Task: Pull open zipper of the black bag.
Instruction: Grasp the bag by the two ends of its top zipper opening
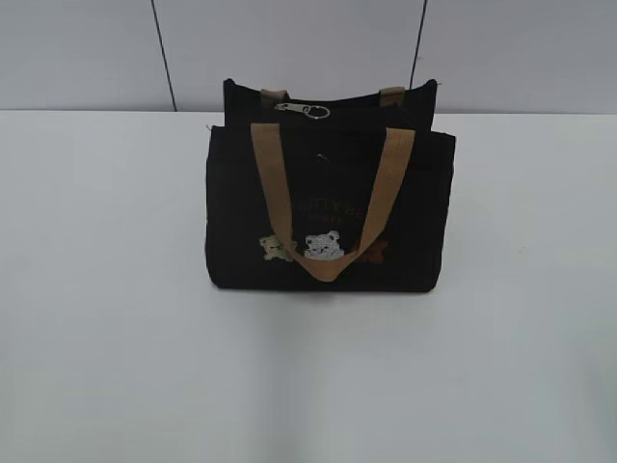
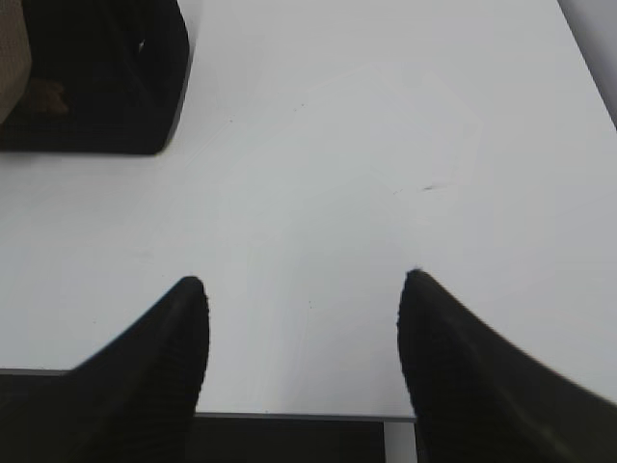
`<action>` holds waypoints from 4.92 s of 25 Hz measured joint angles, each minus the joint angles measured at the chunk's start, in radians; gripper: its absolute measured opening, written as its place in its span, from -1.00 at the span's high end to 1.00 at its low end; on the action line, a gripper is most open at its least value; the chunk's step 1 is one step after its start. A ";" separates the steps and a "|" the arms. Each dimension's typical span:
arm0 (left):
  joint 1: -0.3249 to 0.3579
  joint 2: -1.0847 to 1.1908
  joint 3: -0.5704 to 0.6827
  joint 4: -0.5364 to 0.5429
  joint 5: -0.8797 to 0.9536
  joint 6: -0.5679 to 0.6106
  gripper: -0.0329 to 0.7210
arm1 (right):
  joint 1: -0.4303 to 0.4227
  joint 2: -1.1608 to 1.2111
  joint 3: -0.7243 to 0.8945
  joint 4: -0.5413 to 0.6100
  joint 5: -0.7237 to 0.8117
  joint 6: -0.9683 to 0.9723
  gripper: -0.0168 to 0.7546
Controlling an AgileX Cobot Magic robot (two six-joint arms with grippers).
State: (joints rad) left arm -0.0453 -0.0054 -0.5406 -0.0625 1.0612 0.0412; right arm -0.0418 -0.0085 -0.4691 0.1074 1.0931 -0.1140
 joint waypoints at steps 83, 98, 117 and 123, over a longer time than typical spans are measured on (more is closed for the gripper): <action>-0.025 2.219 -0.953 1.651 -2.268 -1.073 -0.54 | 0.000 0.000 0.000 0.001 0.000 0.000 -0.26; -0.047 2.229 -0.973 1.650 -2.275 -1.081 0.81 | 0.000 0.000 0.000 0.001 0.000 0.000 -0.26; -0.047 2.229 -0.974 1.676 -2.275 -1.081 0.82 | 0.000 0.000 -0.005 0.010 -0.014 0.000 -0.26; -0.047 2.229 -0.975 1.676 -2.275 -1.081 0.82 | 0.000 0.212 -0.047 0.221 -0.055 -0.187 -0.26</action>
State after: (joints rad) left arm -0.0927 2.2233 -1.5157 1.6138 -1.2138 -1.0400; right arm -0.0418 0.2032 -0.5163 0.3279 1.0385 -0.3009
